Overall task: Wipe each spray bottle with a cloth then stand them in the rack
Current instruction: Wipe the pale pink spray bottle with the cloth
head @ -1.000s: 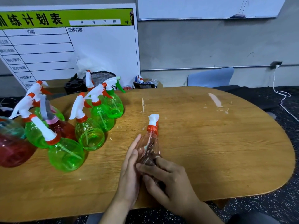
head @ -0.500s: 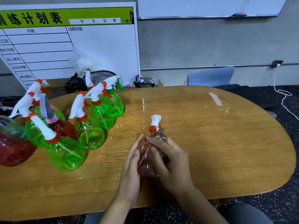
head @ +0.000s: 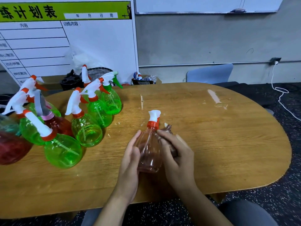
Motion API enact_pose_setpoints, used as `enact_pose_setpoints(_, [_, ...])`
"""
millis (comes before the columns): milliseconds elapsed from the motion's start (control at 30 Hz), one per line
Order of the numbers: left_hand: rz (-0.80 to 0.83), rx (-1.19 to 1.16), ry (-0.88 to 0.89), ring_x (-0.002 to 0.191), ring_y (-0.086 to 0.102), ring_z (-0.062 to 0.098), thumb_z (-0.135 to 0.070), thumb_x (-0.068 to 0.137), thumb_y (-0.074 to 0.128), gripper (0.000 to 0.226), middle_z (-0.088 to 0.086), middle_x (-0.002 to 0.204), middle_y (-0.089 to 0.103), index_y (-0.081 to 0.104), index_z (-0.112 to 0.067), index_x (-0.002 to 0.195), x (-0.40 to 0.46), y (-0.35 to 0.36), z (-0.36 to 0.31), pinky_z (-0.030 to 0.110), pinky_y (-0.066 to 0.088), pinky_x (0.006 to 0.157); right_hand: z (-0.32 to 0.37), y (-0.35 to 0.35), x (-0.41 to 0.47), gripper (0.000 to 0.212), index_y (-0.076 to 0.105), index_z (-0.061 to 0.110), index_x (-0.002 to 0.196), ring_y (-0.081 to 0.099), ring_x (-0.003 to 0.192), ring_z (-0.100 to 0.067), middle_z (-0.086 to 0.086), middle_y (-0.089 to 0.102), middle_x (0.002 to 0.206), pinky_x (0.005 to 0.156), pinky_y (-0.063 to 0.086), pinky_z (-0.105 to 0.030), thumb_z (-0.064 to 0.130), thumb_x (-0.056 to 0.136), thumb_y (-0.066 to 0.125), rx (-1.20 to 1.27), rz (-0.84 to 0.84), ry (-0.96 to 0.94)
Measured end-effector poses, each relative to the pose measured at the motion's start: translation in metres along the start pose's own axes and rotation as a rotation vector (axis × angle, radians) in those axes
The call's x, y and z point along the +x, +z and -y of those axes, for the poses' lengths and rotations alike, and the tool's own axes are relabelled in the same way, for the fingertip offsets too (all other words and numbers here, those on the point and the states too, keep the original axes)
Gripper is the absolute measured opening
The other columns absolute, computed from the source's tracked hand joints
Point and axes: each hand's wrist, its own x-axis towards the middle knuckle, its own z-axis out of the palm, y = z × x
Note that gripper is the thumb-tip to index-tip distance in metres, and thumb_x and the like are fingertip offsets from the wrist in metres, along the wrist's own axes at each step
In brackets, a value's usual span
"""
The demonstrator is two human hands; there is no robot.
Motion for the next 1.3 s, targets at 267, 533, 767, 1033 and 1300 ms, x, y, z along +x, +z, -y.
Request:
enact_pose_setpoints(267, [0.002,-0.037,0.027,0.141,0.059,0.032,-0.073,0.069,0.087,0.107,0.008,0.150,0.064,0.045,-0.031,0.157,0.005,-0.004,0.003,0.058,0.045,0.116,-0.001,-0.001,-0.006,0.030,0.073,0.021,0.130,0.069,0.095,-0.011,0.011,0.068,0.108,0.077,0.050,-0.019,0.025,0.102,0.063,-0.029,0.192,-0.085])
enact_pose_setpoints(533, [0.006,-0.099,0.039,0.136,0.062,0.036,-0.059,0.066,0.096,0.100,0.007,0.146,0.067,0.051,-0.040,0.153,0.006,-0.001,0.006,0.051,0.054,0.104,0.001,0.003,-0.007,0.032,0.068,0.021,0.129,0.072,0.108,-0.015,0.010,0.073,0.120,0.090,0.056,-0.026,0.021,0.097,0.068,0.268,-0.025,0.146])
enact_pose_setpoints(767, [-0.029,-0.175,0.004,0.126,0.069,0.034,-0.043,0.102,0.062,0.052,0.008,0.139,0.071,0.050,-0.041,0.152,0.005,-0.002,0.005,0.042,0.060,0.083,-0.004,0.011,-0.009,0.040,0.067,0.030,0.135,0.065,0.125,-0.018,0.010,0.070,0.130,0.104,0.053,-0.044,0.043,0.098,0.058,0.227,0.002,0.221])
enact_pose_setpoints(1033, [-0.018,-0.159,-0.028,0.133,0.066,0.031,-0.038,0.107,0.046,0.048,0.009,0.142,0.070,0.049,-0.039,0.155,0.004,-0.002,0.002,0.064,0.041,0.118,-0.005,0.010,-0.009,0.039,0.065,0.039,0.141,0.066,0.099,-0.014,0.001,0.067,0.107,0.084,0.051,-0.018,0.045,0.103,0.055,0.077,0.071,0.164])
enact_pose_setpoints(1300, [0.019,-0.029,0.033,0.133,0.066,0.031,-0.075,0.072,0.084,0.090,0.006,0.144,0.068,0.051,-0.048,0.151,0.003,-0.002,0.004,0.056,0.052,0.104,-0.001,0.004,0.009,0.037,0.066,0.030,0.140,0.060,0.080,-0.009,0.010,0.056,0.095,0.071,0.043,-0.011,0.035,0.105,0.055,-0.042,0.021,-0.003])
